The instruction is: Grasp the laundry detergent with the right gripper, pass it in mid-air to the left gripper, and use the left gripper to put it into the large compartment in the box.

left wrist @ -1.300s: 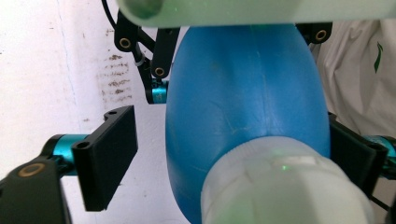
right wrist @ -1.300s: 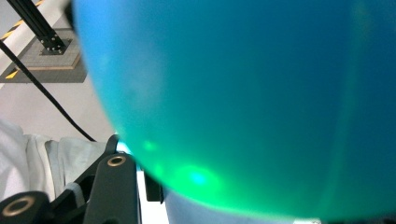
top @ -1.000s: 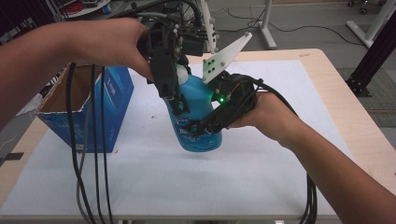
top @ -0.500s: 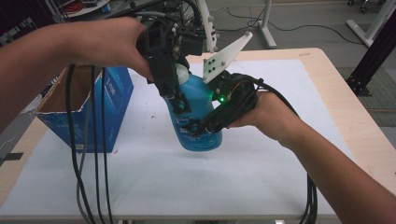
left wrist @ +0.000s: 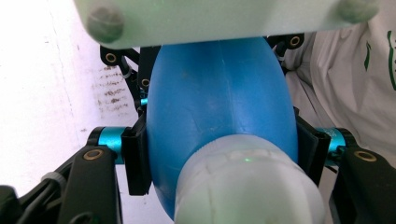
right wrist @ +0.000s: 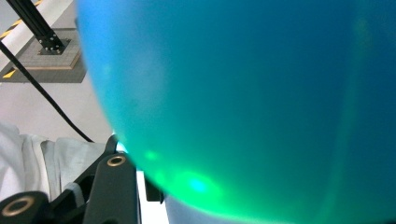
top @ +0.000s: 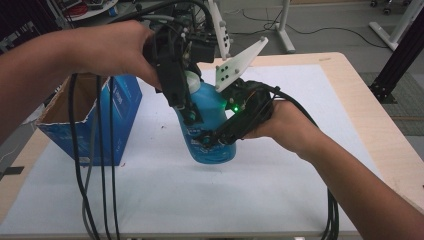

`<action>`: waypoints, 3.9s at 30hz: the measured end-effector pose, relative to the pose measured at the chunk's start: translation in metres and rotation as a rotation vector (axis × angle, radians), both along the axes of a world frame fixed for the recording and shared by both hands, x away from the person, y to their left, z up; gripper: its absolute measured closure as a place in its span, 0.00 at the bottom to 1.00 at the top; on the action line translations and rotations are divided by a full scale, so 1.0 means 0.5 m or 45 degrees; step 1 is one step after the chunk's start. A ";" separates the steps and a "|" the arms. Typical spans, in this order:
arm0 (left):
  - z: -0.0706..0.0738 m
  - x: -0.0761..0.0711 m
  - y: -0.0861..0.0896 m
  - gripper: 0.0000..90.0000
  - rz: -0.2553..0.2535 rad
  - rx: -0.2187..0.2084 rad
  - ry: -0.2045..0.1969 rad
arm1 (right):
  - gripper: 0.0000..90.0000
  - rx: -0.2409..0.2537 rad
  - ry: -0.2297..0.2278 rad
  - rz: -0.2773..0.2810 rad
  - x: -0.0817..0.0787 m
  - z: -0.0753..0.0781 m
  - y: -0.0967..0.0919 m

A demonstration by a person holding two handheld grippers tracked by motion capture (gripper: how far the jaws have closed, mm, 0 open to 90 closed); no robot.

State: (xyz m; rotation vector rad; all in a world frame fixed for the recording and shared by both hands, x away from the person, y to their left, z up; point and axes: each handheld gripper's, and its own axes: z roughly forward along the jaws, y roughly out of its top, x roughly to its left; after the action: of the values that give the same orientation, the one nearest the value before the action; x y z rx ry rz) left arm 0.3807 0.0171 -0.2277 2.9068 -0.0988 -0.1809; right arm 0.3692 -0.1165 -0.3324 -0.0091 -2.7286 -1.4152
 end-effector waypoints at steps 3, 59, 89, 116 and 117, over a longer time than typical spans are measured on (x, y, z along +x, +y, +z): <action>0.002 -0.002 -0.001 0.42 0.004 0.005 -0.003 | 0.50 0.004 -0.013 0.010 -0.002 0.001 0.000; 0.250 0.049 0.333 0.42 0.840 0.139 -0.037 | 0.13 -0.656 0.032 -0.065 0.010 0.111 -0.237; 0.235 0.064 0.480 0.42 0.915 0.128 -0.109 | 0.13 -0.677 0.043 -0.180 0.043 0.112 -0.282; 0.017 0.089 0.487 0.42 0.803 0.193 -0.050 | 0.13 -0.694 0.084 -0.225 0.052 0.080 -0.289; 0.006 0.091 0.486 0.42 0.794 0.203 -0.047 | 0.13 -0.696 0.084 -0.227 0.052 0.078 -0.289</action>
State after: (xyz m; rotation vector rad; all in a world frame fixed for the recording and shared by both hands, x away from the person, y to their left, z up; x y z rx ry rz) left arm 0.4260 0.2603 -0.2245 2.9278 0.8371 -0.0255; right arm 0.3951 -0.2608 -0.2934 -0.3260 -3.0181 -0.6350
